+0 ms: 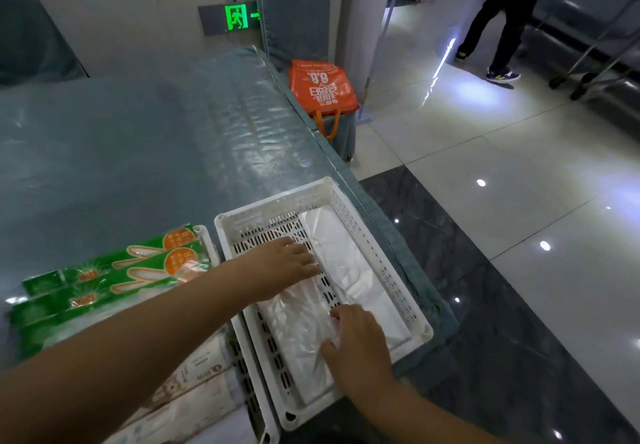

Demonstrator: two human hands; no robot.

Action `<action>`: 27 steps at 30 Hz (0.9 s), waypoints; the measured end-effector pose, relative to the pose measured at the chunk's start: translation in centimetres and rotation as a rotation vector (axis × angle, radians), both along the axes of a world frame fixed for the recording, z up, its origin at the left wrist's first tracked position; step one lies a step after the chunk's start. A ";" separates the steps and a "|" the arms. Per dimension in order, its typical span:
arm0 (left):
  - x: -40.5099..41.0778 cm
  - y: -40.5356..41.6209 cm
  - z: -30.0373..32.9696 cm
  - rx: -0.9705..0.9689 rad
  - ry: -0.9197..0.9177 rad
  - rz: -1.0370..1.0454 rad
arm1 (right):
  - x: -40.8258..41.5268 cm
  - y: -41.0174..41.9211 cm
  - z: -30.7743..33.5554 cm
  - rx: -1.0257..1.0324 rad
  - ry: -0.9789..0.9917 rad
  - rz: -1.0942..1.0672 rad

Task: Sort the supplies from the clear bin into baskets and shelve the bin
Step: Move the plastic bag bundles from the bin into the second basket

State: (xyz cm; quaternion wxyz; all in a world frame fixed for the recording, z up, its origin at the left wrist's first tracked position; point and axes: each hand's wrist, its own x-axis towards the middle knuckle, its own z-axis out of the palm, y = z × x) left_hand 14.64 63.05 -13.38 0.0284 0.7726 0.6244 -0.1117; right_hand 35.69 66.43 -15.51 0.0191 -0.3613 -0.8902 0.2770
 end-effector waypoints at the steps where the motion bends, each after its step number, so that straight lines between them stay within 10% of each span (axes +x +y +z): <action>1: 0.1 0.0 0.0 -0.008 0.000 -0.021 | 0.0 -0.1 -0.1 -0.026 0.007 0.014; 20: 1.9 -1.7 -0.7 -0.188 -0.082 0.074 | -1.1 1.5 -1.2 -0.131 -0.133 0.194; 27: 1.2 -3.9 1.1 0.051 -0.038 0.298 | -2.8 4.0 2.0 -0.079 -0.005 0.271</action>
